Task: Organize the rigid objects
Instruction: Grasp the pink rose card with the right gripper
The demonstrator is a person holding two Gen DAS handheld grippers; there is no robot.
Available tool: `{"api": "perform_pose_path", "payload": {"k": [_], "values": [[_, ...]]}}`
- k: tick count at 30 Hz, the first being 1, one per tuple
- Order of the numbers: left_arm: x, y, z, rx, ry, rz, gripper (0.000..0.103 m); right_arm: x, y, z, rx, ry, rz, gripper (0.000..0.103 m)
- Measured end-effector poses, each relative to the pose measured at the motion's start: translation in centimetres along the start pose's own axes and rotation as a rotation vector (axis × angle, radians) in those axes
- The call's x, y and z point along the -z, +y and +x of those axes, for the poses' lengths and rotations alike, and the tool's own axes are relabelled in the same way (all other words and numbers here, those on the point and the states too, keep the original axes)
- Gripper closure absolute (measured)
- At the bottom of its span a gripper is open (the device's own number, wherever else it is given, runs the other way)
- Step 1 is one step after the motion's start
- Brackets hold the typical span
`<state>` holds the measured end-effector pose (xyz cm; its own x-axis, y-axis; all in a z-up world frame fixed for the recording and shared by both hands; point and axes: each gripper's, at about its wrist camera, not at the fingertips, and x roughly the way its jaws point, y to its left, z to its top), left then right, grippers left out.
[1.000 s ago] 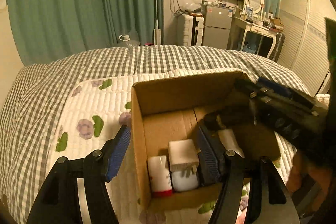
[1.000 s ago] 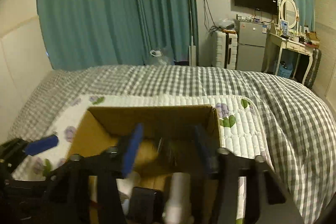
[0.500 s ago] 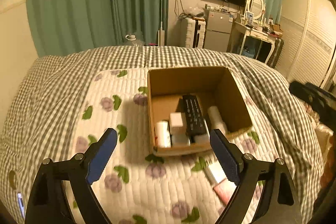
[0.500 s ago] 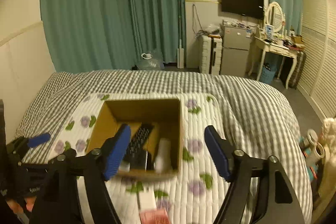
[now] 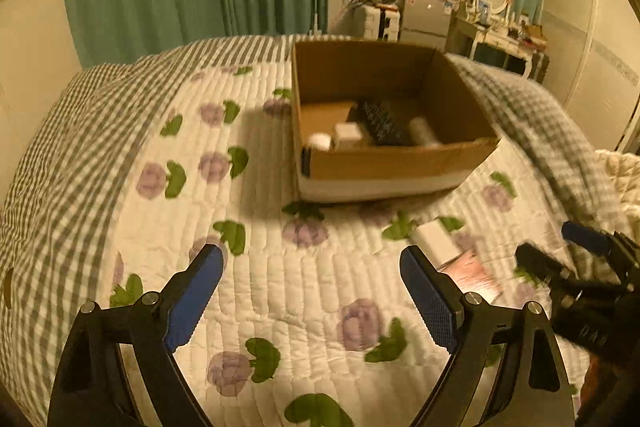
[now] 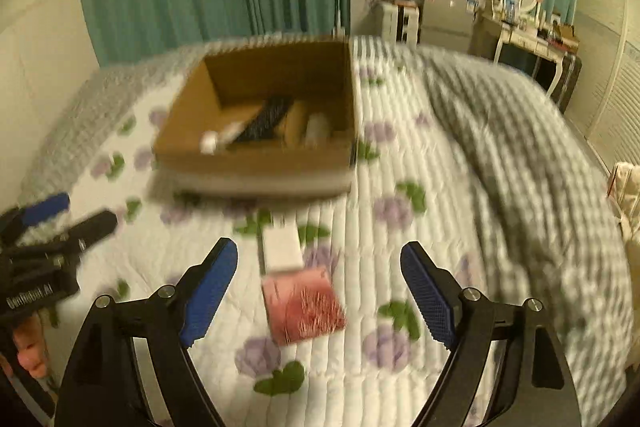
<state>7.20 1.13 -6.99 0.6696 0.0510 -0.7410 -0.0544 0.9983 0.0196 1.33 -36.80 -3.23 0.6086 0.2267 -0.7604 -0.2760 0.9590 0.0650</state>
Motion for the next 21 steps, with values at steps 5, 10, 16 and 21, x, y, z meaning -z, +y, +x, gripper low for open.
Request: {"api": "perform_pose_path", "payload": {"k": [5,10,16,21], "values": [[1.5,-0.4,1.4,-0.013,-0.005,0.047,0.011,2.4,0.7,5.0,-0.014,0.116,-0.031,0.019],[2.0,-0.2,2.6,0.005,0.017,0.034,0.011,3.6,1.0,8.9,-0.019,0.224,-0.033,0.019],[2.2,0.1,3.1,0.010,0.039,0.015,0.011,4.7,1.8,11.1,-0.007,0.258,-0.069,0.019],[2.1,0.2,2.9,0.018,0.059,-0.012,0.011,5.1,1.7,10.1,0.012,0.228,-0.084,0.030]]}}
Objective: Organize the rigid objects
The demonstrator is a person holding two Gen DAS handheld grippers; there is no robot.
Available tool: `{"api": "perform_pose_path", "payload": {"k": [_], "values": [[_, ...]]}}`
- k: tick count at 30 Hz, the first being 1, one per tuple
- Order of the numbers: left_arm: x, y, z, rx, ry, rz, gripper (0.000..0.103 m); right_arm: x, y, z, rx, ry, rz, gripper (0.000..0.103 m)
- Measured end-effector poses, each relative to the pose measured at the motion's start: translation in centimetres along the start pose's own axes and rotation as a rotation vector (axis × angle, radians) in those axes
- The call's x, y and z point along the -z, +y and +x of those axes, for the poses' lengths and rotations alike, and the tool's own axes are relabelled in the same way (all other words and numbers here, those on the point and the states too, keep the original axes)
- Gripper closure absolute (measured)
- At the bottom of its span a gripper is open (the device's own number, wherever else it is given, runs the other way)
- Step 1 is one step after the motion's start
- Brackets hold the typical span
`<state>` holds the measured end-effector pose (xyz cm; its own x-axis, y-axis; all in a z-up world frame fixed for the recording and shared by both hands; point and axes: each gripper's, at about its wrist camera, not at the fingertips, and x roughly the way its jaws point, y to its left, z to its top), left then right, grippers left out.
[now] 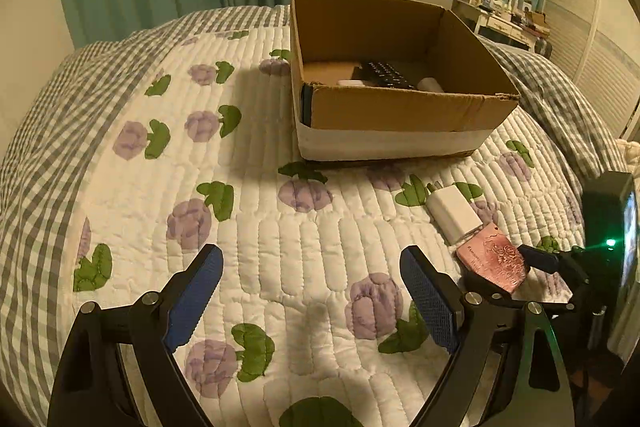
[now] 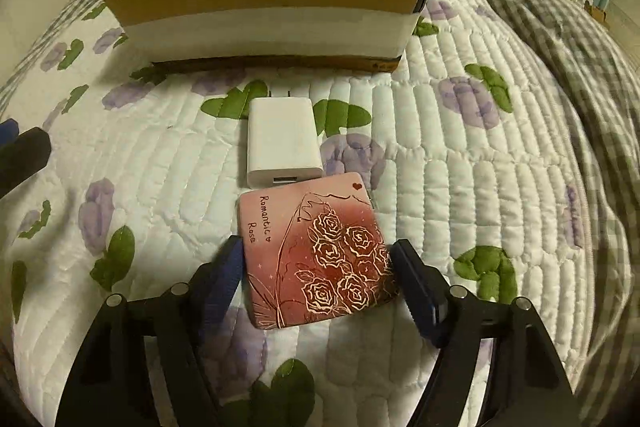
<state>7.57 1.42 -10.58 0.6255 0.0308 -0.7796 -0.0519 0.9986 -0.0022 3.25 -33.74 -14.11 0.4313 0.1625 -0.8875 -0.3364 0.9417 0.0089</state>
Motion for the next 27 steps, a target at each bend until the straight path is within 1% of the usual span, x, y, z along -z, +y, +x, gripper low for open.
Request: {"api": "perform_pose_path", "payload": {"k": [5,8,10,11,13,17,20,21,22,25,27], "values": [[-1.4,-1.2,-0.9,0.009,-0.010,-0.002,0.011,-0.5,-2.0,-3.6,-0.008,-0.076,0.053,0.032],[-2.5,-2.4,-1.0,0.019,-0.013,-0.002,0.011,-1.5,-4.0,-5.7,0.043,-0.122,0.082,0.033],[-3.4,-3.6,-0.6,0.024,-0.007,0.001,0.011,-2.4,-5.3,-6.5,0.032,-0.138,0.117,0.033],[-3.7,-4.2,-0.4,0.022,-0.007,0.004,0.011,-2.9,-6.5,-7.0,0.005,-0.148,0.151,0.034],[-4.3,-5.7,0.4,0.015,0.000,0.014,0.011,-3.6,-7.7,-7.2,-0.013,-0.159,0.182,0.034],[-5.0,-8.6,2.9,-0.001,0.037,0.028,0.011,-5.0,-9.6,-7.2,0.042,-0.167,0.188,0.034],[-5.0,-9.9,5.5,-0.003,0.093,-0.001,0.011,-5.8,-10.4,-5.9,0.076,-0.148,0.172,0.036],[-4.9,-10.2,6.3,0.000,0.106,-0.010,0.011,-5.9,-10.7,-5.2,0.086,-0.143,0.169,0.065],[-4.7,-10.6,7.0,0.002,0.118,-0.012,0.011,-6.0,-11.0,-4.7,0.106,-0.135,0.163,0.087],[-4.1,-11.7,8.9,-0.012,0.155,0.024,0.011,-6.1,-11.8,-3.0,0.073,-0.098,0.176,0.087],[-3.6,-12.0,9.9,-0.006,0.181,0.025,0.012,-5.9,-11.9,-1.7,0.046,-0.072,0.176,0.087]]}}
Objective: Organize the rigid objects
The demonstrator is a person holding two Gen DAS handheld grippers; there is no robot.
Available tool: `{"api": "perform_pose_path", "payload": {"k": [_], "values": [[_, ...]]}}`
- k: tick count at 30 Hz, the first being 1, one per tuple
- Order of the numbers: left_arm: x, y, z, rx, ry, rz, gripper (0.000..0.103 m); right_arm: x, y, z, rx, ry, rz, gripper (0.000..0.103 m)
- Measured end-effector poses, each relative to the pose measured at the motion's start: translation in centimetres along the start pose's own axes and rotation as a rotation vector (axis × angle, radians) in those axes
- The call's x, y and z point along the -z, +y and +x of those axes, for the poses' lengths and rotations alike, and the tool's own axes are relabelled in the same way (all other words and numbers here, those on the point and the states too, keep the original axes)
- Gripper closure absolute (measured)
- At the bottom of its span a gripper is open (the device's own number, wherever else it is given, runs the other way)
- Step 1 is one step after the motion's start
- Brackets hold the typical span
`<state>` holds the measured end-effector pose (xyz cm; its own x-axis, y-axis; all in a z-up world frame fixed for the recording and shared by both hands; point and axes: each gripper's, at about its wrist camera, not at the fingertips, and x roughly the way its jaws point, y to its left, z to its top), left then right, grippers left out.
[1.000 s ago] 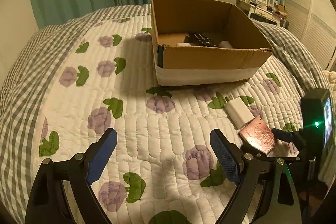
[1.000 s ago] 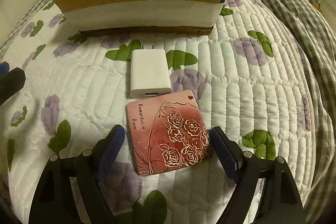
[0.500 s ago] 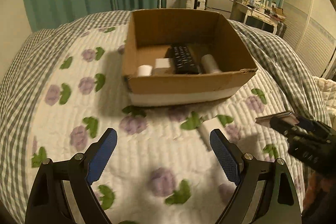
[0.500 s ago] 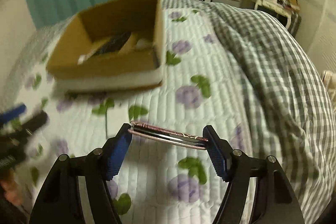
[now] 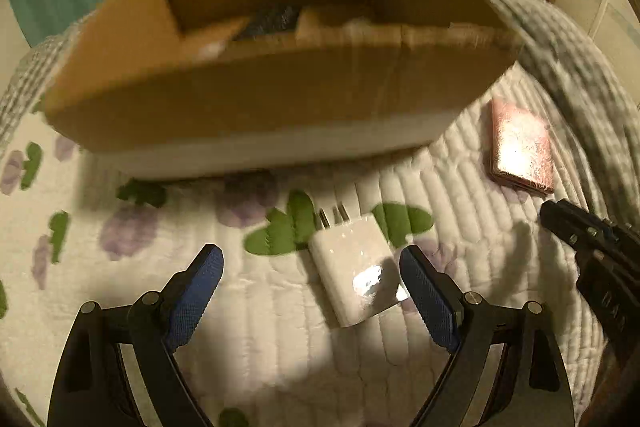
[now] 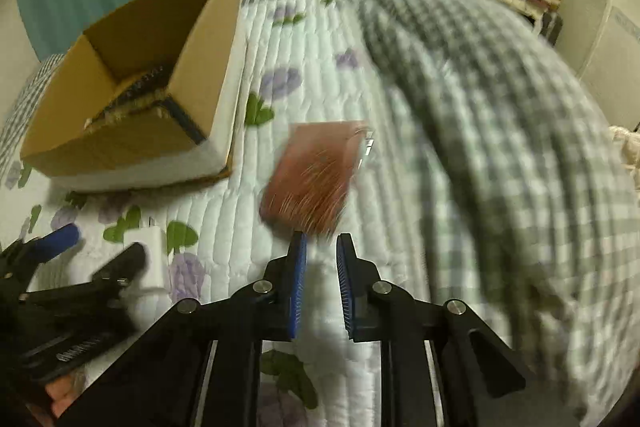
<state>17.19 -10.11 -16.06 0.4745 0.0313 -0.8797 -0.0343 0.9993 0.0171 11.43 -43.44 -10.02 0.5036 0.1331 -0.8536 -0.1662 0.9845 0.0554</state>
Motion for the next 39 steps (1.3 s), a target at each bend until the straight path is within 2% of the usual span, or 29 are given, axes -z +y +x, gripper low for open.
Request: {"api": "perform_pose_path", "payload": {"k": [3,7,9,11,12,13,14,15,19,22,27,32,35,37,39], "values": [[0.2,-0.3,0.9,0.014,0.012,-0.002,0.012,0.9,-0.2,1.6,-0.039,0.031,0.024,0.087],[-0.1,-1.3,2.0,-0.008,0.017,0.035,0.013,1.0,-0.9,1.8,-0.065,0.011,0.056,0.087],[-0.3,-1.6,1.8,-0.006,0.007,0.039,0.016,1.0,-1.1,1.5,-0.063,-0.001,0.056,0.087],[-0.2,-1.9,1.5,0.012,0.001,0.057,0.035,1.1,-1.2,1.2,-0.056,-0.013,0.057,0.087],[0.0,-2.2,1.4,-0.001,0.003,0.081,0.037,1.1,-1.3,1.1,-0.055,-0.018,0.059,0.086],[0.2,-2.5,1.3,-0.006,0.003,0.098,0.041,1.1,-1.4,0.8,-0.051,-0.028,0.063,0.082],[0.4,-2.6,1.1,0.005,0.005,0.108,0.049,1.2,-1.4,0.4,-0.045,-0.036,0.067,0.079],[0.5,-2.6,1.0,0.029,0.013,0.105,0.049,1.3,-1.5,-0.1,-0.046,-0.044,0.073,0.073],[0.6,-1.8,0.0,0.065,0.009,0.084,0.053,1.1,-2.4,-1.1,-0.068,-0.072,0.122,0.059],[0.5,-0.8,-1.4,0.094,-0.014,0.064,0.057,0.5,-3.2,-0.8,-0.090,-0.068,0.166,0.057],[0.2,0.7,-3.3,0.087,-0.058,0.056,0.058,-1.0,-3.9,0.7,-0.135,-0.061,0.223,0.057],[-1.2,1.3,-4.1,0.063,-0.091,0.076,0.060,-2.6,-2.5,2.9,-0.135,-0.045,0.167,0.057],[-1.3,1.7,-3.8,0.069,-0.092,0.079,0.060,-2.9,-0.8,3.6,-0.058,-0.078,0.060,0.058],[-1.5,1.6,-3.4,0.077,-0.096,0.078,0.060,-2.8,0.0,3.1,-0.025,-0.107,0.013,0.075],[-1.8,1.6,-3.0,0.077,-0.103,0.074,0.060,-2.5,0.1,2.1,-0.050,-0.142,0.023,0.082]]}}
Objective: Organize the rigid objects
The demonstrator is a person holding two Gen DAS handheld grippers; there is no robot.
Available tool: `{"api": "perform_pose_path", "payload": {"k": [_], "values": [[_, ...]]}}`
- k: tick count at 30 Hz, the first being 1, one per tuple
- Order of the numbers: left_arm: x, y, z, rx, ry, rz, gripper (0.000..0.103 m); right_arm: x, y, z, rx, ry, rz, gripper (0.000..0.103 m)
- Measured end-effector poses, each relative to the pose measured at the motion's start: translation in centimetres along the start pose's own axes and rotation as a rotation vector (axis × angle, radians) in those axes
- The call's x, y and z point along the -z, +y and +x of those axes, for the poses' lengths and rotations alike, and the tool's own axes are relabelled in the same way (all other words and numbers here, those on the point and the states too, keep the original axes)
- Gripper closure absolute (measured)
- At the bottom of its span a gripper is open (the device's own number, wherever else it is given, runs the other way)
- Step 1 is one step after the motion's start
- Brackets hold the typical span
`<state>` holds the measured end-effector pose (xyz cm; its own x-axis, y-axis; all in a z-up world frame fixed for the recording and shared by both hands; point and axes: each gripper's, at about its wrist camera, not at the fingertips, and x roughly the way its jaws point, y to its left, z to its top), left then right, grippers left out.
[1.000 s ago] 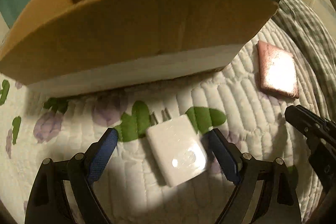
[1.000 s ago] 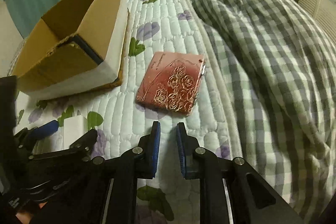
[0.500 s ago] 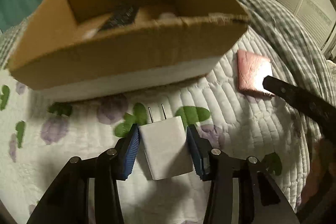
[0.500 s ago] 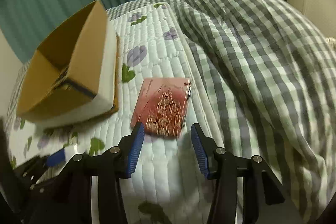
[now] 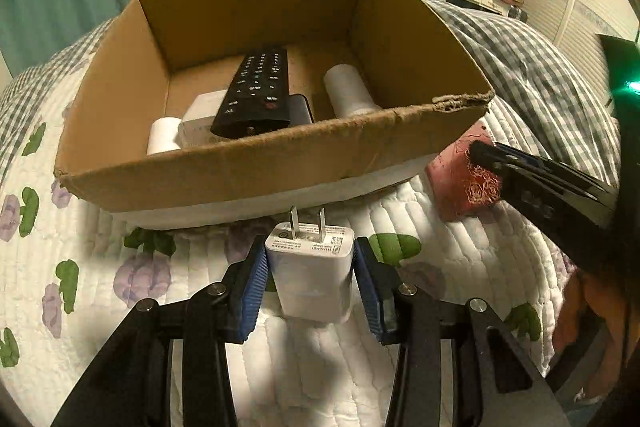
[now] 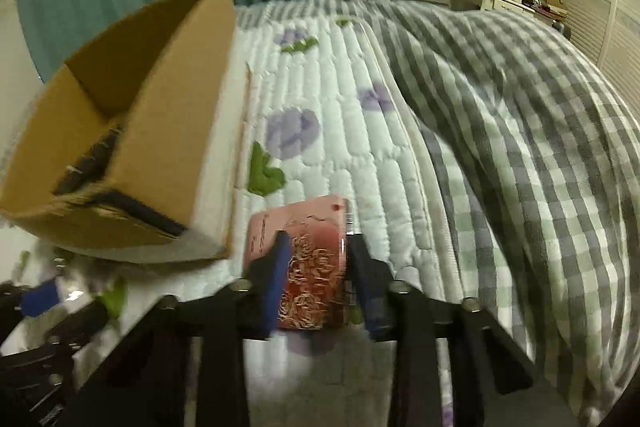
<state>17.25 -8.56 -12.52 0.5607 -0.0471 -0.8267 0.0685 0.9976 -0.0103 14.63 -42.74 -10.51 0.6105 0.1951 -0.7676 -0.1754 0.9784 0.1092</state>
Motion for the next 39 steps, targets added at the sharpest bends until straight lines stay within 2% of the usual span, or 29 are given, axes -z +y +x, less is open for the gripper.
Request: {"api": "perform_pose_path", "payload": {"k": [5,8,10,13,16,23,26,30,34,39], "values": [[0.1,0.9,-0.2,0.006,-0.004,-0.028,0.060,1.6,1.1,-2.7,-0.067,-0.065,0.023,0.089],[0.3,1.2,-0.6,0.002,-0.003,-0.024,0.060,1.5,2.6,-1.9,-0.073,-0.042,-0.004,0.090],[0.4,1.3,-1.0,0.002,-0.006,-0.027,0.060,0.8,3.4,-0.3,-0.110,0.016,-0.012,0.090],[0.6,1.8,-1.9,0.002,-0.017,-0.025,0.060,1.2,4.1,0.0,-0.057,0.009,-0.037,0.092],[0.9,2.3,-2.9,0.002,-0.025,-0.024,0.060,1.6,4.0,-1.1,-0.027,-0.033,0.001,0.093],[1.1,3.1,-6.8,0.023,-0.071,-0.035,0.060,1.9,5.1,-6.9,0.035,-0.102,-0.045,0.093],[0.7,3.3,-9.3,0.043,-0.106,-0.028,0.060,1.1,5.6,-10.9,0.048,-0.163,-0.066,0.093],[-1.0,4.1,-12.5,0.052,-0.172,-0.029,0.060,-1.1,6.2,-15.5,0.005,-0.224,-0.075,0.093],[-3.5,5.2,-14.8,0.040,-0.240,-0.023,0.060,-3.5,7.8,-18.4,-0.061,-0.267,-0.093,0.093],[-6.5,6.6,-14.5,-0.005,-0.279,-0.024,0.060,-7.0,9.7,-17.4,-0.100,-0.284,-0.143,0.093]]}}
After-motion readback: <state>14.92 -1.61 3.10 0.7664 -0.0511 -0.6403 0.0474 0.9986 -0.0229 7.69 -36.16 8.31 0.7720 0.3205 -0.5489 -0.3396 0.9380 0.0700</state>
